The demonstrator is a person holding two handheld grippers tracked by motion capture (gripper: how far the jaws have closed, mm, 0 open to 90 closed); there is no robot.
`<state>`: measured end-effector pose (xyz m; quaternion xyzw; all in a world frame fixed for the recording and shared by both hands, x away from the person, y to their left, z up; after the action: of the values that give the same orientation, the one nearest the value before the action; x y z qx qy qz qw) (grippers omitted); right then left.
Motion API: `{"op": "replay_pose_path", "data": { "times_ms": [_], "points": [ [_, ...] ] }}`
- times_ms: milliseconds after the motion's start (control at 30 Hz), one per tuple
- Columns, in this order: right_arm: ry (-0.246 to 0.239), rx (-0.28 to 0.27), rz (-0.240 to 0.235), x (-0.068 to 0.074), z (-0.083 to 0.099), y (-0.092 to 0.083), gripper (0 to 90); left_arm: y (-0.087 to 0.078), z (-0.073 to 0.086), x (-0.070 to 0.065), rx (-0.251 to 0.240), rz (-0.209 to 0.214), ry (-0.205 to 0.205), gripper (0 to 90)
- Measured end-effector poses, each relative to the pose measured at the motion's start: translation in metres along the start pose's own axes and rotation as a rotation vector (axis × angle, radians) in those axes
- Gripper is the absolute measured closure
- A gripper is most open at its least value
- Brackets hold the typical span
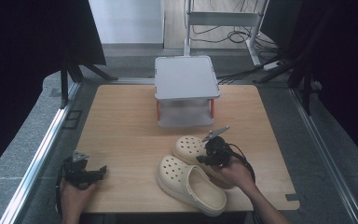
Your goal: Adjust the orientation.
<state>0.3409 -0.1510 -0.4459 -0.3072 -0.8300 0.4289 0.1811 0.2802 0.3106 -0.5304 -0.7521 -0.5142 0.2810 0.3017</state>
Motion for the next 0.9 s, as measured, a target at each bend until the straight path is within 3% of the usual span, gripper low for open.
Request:
{"op": "replay_pose_path", "data": {
  "times_ms": [267,333,633,667,767,800,900],
  "points": [
    [0.013,-0.002,-0.047,0.003,0.004,0.004,72.7,0.0,0.0,0.0,0.002,0.0,0.0,2.4],
    [0.021,-0.01,-0.078,0.001,0.005,0.004,70.8,0.0,0.0,0.0,0.002,0.0,0.0,2.4],
    [0.041,-0.045,-0.098,-0.009,0.005,-0.015,57.1,0.0,0.0,0.0,0.002,0.0,0.0,2.4],
    [0.037,-0.055,-0.102,-0.011,0.006,-0.02,51.1,0.0,0.0,0.0,0.002,0.0,0.0,2.4],
    [0.006,-0.062,-0.101,-0.013,0.008,-0.026,44.6,0.0,0.0,0.0,0.001,0.0,0.0,2.4],
    [-0.019,-0.06,-0.087,-0.013,0.01,-0.031,36.6,0.0,0.0,0.0,0.001,0.0,0.0,2.4],
    [-0.054,-0.053,-0.09,-0.013,0.013,-0.034,31.4,0.0,0.0,0.0,0.001,0.0,0.0,2.4]
  ]
}}
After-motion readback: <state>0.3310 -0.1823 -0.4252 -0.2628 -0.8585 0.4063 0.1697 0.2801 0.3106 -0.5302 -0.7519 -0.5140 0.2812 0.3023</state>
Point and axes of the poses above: each handheld gripper's, and its own axes: y roughly forward along the jaws, z roughly out of its underside, x roughly to its left, the point moved 1 cm from there along y, roughly forward along the jaws, and after that the axes turned 6 degrees about z, right-handed, at the moved point
